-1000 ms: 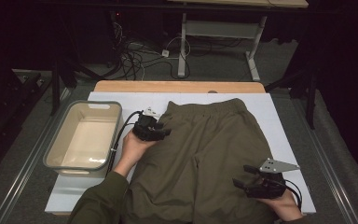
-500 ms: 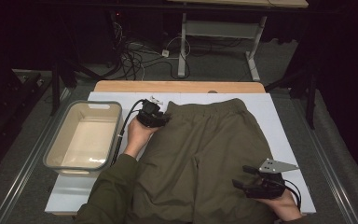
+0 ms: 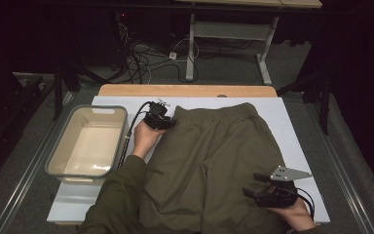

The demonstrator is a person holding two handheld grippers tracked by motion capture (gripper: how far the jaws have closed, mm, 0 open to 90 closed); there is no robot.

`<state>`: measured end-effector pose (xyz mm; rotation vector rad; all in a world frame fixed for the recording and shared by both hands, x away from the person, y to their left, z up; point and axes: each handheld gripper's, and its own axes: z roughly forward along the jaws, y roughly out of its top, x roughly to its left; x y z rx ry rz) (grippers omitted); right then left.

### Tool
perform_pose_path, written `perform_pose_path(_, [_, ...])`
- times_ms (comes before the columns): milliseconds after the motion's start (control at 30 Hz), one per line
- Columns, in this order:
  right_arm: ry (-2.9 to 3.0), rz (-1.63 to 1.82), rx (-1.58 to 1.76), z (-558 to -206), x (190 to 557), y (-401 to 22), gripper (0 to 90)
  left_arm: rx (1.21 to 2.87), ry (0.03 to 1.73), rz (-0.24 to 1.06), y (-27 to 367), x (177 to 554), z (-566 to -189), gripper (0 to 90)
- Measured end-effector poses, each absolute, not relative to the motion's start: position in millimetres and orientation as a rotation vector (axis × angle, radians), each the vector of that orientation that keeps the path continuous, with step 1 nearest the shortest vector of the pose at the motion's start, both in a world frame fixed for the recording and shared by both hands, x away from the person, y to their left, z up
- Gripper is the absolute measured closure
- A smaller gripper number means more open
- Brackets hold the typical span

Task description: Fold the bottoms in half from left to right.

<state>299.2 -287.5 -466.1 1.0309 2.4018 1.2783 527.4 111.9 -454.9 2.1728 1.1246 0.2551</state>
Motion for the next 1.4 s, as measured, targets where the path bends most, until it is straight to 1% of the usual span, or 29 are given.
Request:
perform_pose_path(67, [2.403, 1.277, 1.032, -466, 299, -287, 26.9, 2.175, 1.136, 0.275, 111, 529, -455, 63.5])
perform_pose_path(133, [2.406, 1.271, 1.032, -466, 299, -287, 26.9, 2.167, 1.151, 0.282, 111, 531, -455, 60.9])
perform_pose_path(333, [2.409, 1.271, 1.031, -466, 299, -287, 27.0, 2.175, 1.154, 0.229, 110, 534, -461, 61.1])
perform_pose_path(400, [2.409, 1.269, 1.029, -467, 299, -287, 27.1, 2.189, 1.142, 0.214, 108, 533, -463, 63.0])
perform_pose_path(433, [2.410, 1.267, 1.028, -467, 299, -287, 27.1, 2.196, 1.139, 0.212, 107, 533, -463, 66.2])
perform_pose_path(467, [2.410, 1.268, 1.028, -467, 299, -287, 27.1, 2.198, 1.140, 0.211, 106, 533, -464, 67.1])
perform_pose_path(533, [2.410, 1.267, 1.027, -467, 299, -287, 27.2, 2.208, 1.133, 0.211, 105, 533, -464, 76.0])
perform_pose_path(600, [2.412, 1.265, 1.024, -467, 299, -287, 27.2, 2.205, 1.128, 0.212, 104, 532, -464, 82.3])
perform_pose_path(700, [2.414, 1.260, 1.026, -467, 299, -286, 27.3, 2.192, 1.125, 0.202, 106, 532, -462, 85.5])
perform_pose_path(967, [2.417, 1.257, 1.023, -467, 299, -286, 27.3, 2.101, 1.095, 0.161, 107, 528, -446, 85.9])
perform_pose_path(1200, [2.416, 1.257, 1.024, -467, 299, -286, 27.3, 2.102, 1.051, 0.181, 100, 525, -430, 86.6])
perform_pose_path(1400, [2.416, 1.256, 1.024, -467, 299, -286, 27.3, 2.091, 1.058, 0.226, 100, 527, -418, 86.9])
